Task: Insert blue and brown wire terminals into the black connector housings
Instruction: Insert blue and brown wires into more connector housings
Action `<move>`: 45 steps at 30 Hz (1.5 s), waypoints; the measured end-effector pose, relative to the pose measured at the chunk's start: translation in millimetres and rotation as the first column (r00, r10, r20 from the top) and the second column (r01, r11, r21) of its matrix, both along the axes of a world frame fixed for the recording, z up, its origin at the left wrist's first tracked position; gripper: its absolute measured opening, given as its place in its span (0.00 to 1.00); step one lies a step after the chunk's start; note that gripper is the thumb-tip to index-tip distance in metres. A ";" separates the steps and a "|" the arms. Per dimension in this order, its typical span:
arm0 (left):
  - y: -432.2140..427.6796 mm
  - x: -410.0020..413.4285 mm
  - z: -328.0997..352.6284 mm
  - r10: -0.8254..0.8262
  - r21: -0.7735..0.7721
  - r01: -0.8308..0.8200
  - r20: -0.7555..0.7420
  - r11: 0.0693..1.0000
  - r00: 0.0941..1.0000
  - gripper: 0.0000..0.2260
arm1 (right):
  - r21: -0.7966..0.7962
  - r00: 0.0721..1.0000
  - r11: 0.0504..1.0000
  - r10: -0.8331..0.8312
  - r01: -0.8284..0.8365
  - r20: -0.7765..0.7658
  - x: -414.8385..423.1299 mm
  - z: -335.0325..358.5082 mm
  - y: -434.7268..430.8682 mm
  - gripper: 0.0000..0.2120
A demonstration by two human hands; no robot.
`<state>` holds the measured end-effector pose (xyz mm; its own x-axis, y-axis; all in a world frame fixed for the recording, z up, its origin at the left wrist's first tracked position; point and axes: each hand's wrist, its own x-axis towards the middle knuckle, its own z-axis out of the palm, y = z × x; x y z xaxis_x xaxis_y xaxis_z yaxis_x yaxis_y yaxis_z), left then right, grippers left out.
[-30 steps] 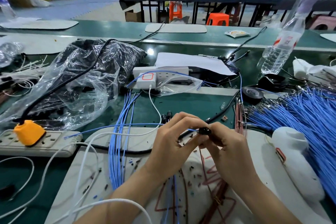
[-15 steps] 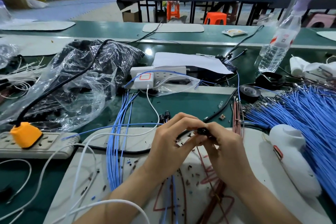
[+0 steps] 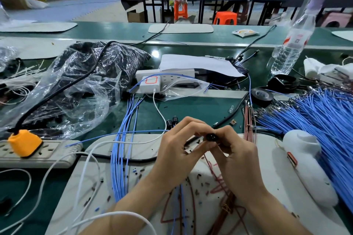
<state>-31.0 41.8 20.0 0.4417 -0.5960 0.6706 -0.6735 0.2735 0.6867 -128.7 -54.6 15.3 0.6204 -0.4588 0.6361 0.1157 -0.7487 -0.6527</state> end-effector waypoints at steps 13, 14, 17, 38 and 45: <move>0.7 -2.9 0.8 -0.018 -0.008 0.018 -0.014 1.000 1.000 0.06 | 0.047 0.998 0.998 0.045 -0.047 0.052 -1.9 -1.9 1.8 0.05; 0.6 -3.2 1.0 -0.022 -0.015 0.021 -0.021 1.000 1.000 0.06 | 0.051 0.997 0.997 0.051 -0.053 0.050 -1.9 -2.1 1.6 0.05; 0.3 -4.9 2.5 -0.023 -0.036 0.021 -0.037 0.999 0.999 0.06 | 0.070 0.996 0.995 0.074 -0.077 0.046 -1.3 -2.5 1.1 0.04; -5.1 1.8 -3.9 -0.028 -0.041 0.011 -0.442 0.999 0.896 0.08 | 0.154 0.956 0.952 -0.239 0.266 -0.172 2.2 0.3 -10.2 0.14; -7.6 17.5 -14.7 0.139 0.001 -0.174 -0.606 0.985 0.783 0.12 | 0.025 0.914 0.973 -0.207 0.230 -0.348 62.2 28.3 -24.5 0.12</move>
